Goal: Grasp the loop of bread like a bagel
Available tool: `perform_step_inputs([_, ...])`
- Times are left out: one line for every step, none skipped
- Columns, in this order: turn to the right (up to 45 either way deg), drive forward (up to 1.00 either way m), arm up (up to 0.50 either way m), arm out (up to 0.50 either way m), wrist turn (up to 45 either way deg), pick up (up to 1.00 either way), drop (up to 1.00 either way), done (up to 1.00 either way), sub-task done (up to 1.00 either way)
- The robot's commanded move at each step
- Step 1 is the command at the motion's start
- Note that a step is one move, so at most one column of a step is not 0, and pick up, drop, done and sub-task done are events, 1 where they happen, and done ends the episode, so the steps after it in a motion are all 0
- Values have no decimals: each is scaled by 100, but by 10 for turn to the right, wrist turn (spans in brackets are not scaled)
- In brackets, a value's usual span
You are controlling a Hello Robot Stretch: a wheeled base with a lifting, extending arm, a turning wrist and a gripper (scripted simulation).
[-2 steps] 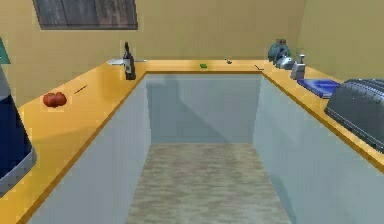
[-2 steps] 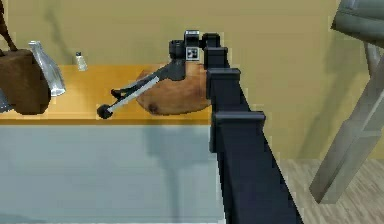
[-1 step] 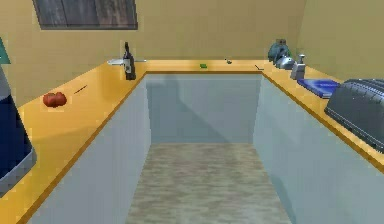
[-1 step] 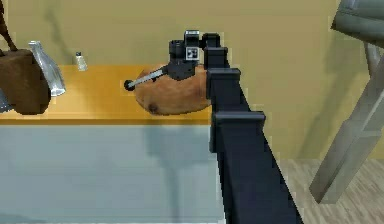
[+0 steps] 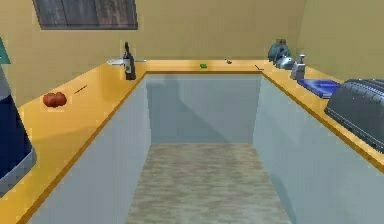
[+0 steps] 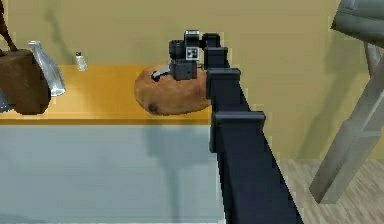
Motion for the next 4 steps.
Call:
perform_step_inputs([0,0,-12,0,0,0,0,0,0])
perform_step_inputs([0,0,0,0,0,100,0,0,0])
perform_step_inputs([0,0,10,0,0,0,0,0,0])
perform_step_inputs([0,0,0,0,0,0,0,100,0])
